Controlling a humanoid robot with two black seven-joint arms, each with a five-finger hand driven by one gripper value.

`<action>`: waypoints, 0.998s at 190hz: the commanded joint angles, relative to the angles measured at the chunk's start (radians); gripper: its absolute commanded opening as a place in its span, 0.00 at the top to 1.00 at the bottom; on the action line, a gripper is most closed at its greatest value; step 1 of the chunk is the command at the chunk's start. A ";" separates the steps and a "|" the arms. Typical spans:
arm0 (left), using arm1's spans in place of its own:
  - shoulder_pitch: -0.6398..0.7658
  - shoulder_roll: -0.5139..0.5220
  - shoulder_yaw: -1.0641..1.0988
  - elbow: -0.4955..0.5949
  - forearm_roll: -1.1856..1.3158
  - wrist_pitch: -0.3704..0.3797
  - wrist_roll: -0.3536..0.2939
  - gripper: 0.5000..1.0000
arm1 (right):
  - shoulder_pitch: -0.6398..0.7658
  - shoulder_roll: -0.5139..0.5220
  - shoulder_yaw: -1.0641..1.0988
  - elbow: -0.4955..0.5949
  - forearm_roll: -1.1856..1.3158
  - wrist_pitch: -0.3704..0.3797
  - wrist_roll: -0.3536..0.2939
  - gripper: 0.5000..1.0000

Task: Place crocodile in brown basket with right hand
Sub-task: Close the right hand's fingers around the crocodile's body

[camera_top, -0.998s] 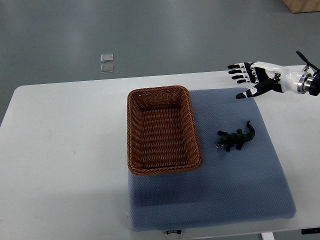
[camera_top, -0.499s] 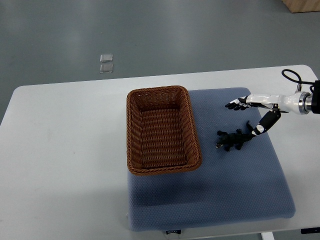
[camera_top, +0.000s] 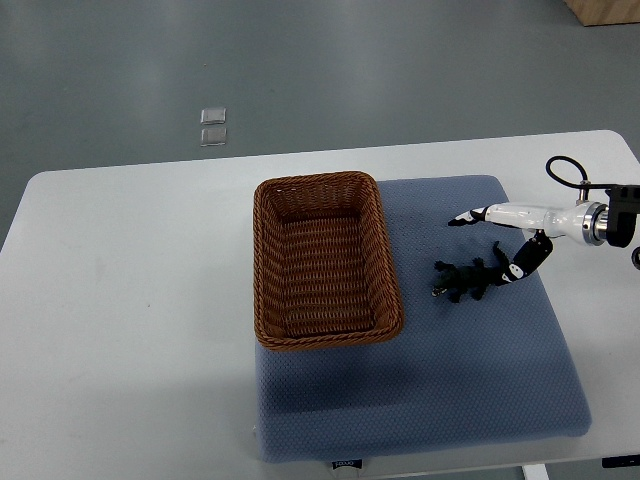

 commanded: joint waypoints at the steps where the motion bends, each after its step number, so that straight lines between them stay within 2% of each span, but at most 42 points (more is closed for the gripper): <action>1: 0.000 0.000 0.000 -0.001 0.000 0.000 0.000 0.00 | -0.003 0.000 -0.011 0.000 -0.012 -0.013 0.013 0.12; 43: 0.000 0.000 0.000 -0.001 0.000 0.000 0.000 0.00 | -0.013 0.002 -0.058 0.000 -0.027 -0.087 0.016 0.12; 155: 0.000 0.000 0.000 0.000 0.000 0.000 0.000 0.00 | -0.027 0.037 -0.060 0.000 -0.030 -0.116 0.026 0.14; 180: 0.000 0.000 0.000 0.000 0.000 0.000 0.000 0.00 | -0.030 0.037 -0.060 -0.002 -0.032 -0.116 0.025 0.21; 190: 0.000 0.000 0.000 0.000 0.000 0.000 0.000 0.00 | -0.030 0.035 -0.061 -0.002 -0.032 -0.116 0.023 0.28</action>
